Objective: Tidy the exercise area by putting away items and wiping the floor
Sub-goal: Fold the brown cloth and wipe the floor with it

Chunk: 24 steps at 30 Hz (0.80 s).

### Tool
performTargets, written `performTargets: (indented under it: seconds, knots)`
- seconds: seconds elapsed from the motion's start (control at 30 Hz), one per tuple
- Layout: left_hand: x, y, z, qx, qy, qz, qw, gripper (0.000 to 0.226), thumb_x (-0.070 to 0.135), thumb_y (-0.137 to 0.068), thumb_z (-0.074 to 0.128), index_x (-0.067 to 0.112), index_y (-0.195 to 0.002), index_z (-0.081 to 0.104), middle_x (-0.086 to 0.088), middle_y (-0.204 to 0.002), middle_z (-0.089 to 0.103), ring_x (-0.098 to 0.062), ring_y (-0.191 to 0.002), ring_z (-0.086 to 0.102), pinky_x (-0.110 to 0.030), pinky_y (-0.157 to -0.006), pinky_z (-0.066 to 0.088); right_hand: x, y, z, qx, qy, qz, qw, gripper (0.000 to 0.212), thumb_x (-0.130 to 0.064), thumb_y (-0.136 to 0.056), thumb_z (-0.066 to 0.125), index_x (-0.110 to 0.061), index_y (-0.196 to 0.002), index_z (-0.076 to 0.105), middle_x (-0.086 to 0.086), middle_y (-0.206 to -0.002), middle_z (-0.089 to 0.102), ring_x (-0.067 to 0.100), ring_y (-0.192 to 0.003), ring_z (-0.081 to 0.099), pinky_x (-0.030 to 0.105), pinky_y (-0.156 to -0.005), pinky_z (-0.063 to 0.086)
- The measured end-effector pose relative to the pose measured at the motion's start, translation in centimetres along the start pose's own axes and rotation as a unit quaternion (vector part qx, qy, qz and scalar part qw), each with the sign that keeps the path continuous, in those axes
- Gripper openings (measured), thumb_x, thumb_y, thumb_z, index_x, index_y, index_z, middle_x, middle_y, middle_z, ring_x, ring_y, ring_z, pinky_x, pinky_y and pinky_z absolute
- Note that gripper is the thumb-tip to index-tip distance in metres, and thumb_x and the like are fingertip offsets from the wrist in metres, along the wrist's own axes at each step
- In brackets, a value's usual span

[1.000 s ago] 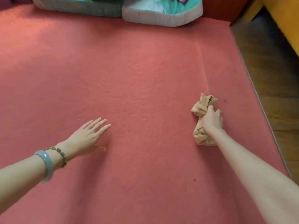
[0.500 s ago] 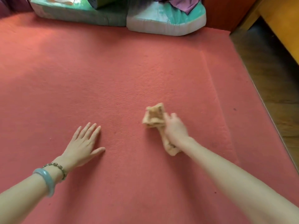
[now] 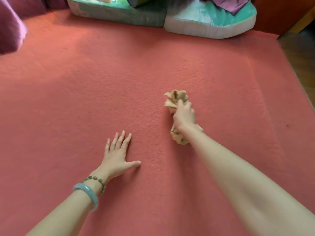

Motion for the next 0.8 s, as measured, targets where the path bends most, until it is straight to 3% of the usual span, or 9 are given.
performTargets:
  seconds: [0.13, 0.27, 0.4, 0.5, 0.57, 0.7, 0.8]
  knots:
    - [-0.1, 0.0, -0.1, 0.001, 0.013, 0.015, 1.000, 0.123, 0.083, -0.047, 0.033, 0.028, -0.150, -0.008, 0.006, -0.154, -0.021, -0.007, -0.134, -0.029, -0.038, -0.111, -0.021, -11.5, 3.1, 3.1, -0.046, 0.010, -0.152, 0.987, 0.029, -0.009, -0.093, 0.039, -0.008, -0.122, 0.044, 0.023, -0.126, 0.043, 0.041, -0.109, 0.050, 0.044, -0.085, 0.044]
    - [0.1, 0.1, -0.6, -0.024, 0.024, 0.011, 0.999, 0.117, 0.062, -0.065, 0.066, 0.022, -0.151, -0.004, -0.005, -0.158, -0.014, -0.020, -0.143, -0.022, -0.040, -0.112, -0.019, -15.3, 5.5, 4.3, -0.094, 0.036, -0.265, 0.959, 0.026, -0.012, -0.093, 0.044, -0.009, -0.118, 0.045, 0.018, -0.115, 0.046, 0.038, -0.102, 0.052, 0.041, -0.069, 0.038]
    - [0.3, 1.1, -2.2, -0.061, -0.003, 0.034, 0.998, 0.114, 0.055, -0.070, 0.068, 0.020, -0.151, -0.004, -0.006, -0.158, -0.015, -0.022, -0.144, -0.019, -0.040, -0.115, -0.014, -13.1, 5.3, 3.5, -0.111, 0.105, -0.196, 0.969, 0.048, -0.042, -0.091, 0.049, -0.027, -0.135, 0.036, 0.013, -0.120, 0.042, 0.034, -0.114, 0.041, 0.046, -0.089, 0.036]
    - [-0.5, 1.5, -2.3, -0.051, -0.027, 0.047, 0.997, 0.111, 0.059, -0.074, 0.063, 0.016, -0.151, -0.004, -0.008, -0.159, -0.011, -0.022, -0.145, -0.015, -0.039, -0.117, -0.011, -12.7, 5.9, 3.6, -0.152, 0.096, -0.133, 0.975, 0.072, -0.055, -0.082, 0.058, -0.036, -0.142, 0.022, 0.011, -0.127, 0.036, 0.033, -0.120, 0.035, 0.050, -0.095, 0.033]
    - [-0.8, 1.8, -2.2, -0.032, -0.039, 0.050, 0.997, 0.110, 0.062, -0.076, 0.059, 0.012, -0.150, -0.004, -0.009, -0.159, -0.008, -0.023, -0.146, -0.012, -0.040, -0.118, -0.009, -13.2, 6.1, 3.8, -0.149, 0.096, -0.135, 0.975, 0.078, -0.053, -0.078, 0.065, -0.034, -0.141, 0.023, 0.011, -0.127, 0.036, 0.032, -0.119, 0.036, 0.050, -0.093, 0.035]
    - [-1.6, 2.3, -2.2, -0.012, -0.063, 0.013, 0.998, 0.112, 0.072, -0.076, 0.050, 0.013, -0.149, -0.010, -0.007, -0.158, -0.014, -0.023, -0.144, -0.018, -0.046, -0.115, -0.015, -12.8, 4.7, 3.4, -0.107, 0.058, -0.153, 0.981, 0.058, -0.026, -0.087, 0.057, -0.029, -0.139, 0.031, 0.013, -0.122, 0.042, 0.035, -0.115, 0.042, 0.046, -0.087, 0.040]
    - [-2.4, 2.0, -2.3, -0.017, -0.069, -0.001, 0.997, 0.116, 0.078, -0.073, 0.046, 0.015, -0.149, -0.015, -0.004, -0.157, -0.020, -0.022, -0.143, -0.023, -0.049, -0.114, -0.016, -9.5, 2.5, 2.4, -0.074, 0.004, -0.069, 0.995, 0.057, -0.015, -0.085, 0.054, -0.024, -0.138, 0.034, 0.016, -0.120, 0.043, 0.038, -0.114, 0.045, 0.044, -0.087, 0.043]
Point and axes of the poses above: each hand's wrist, its own y-axis away from the middle knuckle, its own z-axis out of the palm, x = y × z, the point moved 3 cm from there along -y, towards the middle knuckle
